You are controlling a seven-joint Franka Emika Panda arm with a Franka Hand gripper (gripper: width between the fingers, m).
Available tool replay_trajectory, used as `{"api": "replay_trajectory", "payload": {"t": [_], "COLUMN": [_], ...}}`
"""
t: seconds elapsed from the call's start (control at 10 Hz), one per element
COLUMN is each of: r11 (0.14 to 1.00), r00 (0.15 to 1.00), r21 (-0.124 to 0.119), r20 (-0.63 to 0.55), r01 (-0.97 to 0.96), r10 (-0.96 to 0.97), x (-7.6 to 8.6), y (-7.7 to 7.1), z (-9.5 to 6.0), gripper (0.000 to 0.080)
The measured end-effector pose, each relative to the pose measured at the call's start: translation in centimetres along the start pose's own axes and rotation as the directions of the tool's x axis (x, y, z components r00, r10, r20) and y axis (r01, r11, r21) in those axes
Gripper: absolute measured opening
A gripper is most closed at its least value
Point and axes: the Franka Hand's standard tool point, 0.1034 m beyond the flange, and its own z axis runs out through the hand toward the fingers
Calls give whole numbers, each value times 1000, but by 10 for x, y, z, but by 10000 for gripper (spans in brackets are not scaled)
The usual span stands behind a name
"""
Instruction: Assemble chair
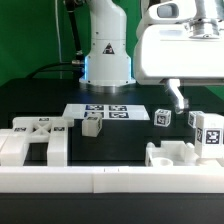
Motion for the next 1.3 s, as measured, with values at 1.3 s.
{"api": "replay_trajectory", "payload": {"t": [1.3], "r11": [998], "r00": [864], "r21": [58], "r20": [503], "r01": [-16], "r10": [-15], "x": [-15], "y": [-8], "z": [13], "gripper": [649]}}
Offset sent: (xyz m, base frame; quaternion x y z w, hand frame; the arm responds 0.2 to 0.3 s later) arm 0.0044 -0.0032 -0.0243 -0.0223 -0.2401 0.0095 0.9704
